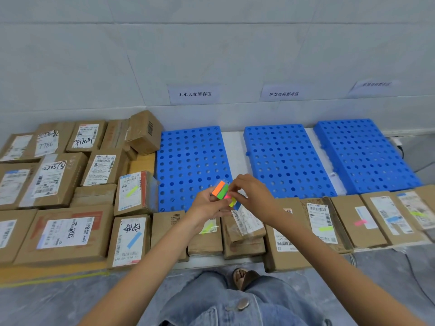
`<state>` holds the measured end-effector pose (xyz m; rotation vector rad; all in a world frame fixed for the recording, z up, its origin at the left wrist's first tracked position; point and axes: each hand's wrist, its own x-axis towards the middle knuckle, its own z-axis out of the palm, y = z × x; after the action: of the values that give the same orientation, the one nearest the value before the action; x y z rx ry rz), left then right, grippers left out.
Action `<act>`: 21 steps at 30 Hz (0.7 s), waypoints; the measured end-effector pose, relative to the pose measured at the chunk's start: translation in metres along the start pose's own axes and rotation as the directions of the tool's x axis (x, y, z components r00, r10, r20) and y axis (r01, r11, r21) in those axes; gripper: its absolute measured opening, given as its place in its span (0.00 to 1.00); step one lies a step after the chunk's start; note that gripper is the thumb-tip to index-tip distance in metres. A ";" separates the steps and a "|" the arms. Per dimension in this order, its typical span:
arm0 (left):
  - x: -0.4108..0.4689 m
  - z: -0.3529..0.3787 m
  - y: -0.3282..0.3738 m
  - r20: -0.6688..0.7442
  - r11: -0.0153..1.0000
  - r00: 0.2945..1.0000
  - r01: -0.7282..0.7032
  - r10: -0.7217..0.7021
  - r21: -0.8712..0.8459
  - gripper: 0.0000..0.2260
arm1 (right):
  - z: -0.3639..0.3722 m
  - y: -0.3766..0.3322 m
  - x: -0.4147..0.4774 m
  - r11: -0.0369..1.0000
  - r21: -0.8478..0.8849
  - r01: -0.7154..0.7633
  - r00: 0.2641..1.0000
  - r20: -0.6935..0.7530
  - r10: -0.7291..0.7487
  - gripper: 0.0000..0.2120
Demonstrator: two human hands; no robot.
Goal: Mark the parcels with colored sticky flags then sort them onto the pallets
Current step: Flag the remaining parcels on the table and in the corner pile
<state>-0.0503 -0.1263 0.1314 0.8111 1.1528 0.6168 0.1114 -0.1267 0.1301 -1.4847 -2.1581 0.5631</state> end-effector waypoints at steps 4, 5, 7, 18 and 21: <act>0.002 -0.002 -0.001 0.004 0.999 1.000 0.018 -0.018 0.035 0.13 | 0.001 0.006 0.001 1.000 -0.011 -0.008 1.000 0.004 0.008 0.04; 0.002 -0.004 -0.002 0.006 0.999 1.000 0.023 -0.023 0.046 0.13 | 0.000 0.008 0.000 1.000 -0.005 -0.020 1.000 -0.004 0.020 0.04; 0.003 -0.008 -0.003 0.005 0.998 0.999 0.031 -0.032 0.060 0.12 | -0.001 0.012 -0.002 0.999 0.007 -0.048 0.999 -0.025 0.048 0.04; 0.023 -0.048 -0.043 -0.193 0.969 0.965 0.203 -0.175 0.139 0.18 | 0.006 0.031 -0.024 0.952 0.045 -0.302 0.953 0.017 0.302 0.04; 0.029 -0.059 -0.063 -0.271 0.942 0.944 0.251 -0.187 0.223 0.18 | 0.011 0.042 -0.034 0.928 0.139 -0.346 0.937 -0.004 0.350 0.05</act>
<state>-0.0966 -0.1258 0.0526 0.8216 1.5521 0.3923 0.1476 -0.1457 0.0925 -1.7978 -1.8005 0.7876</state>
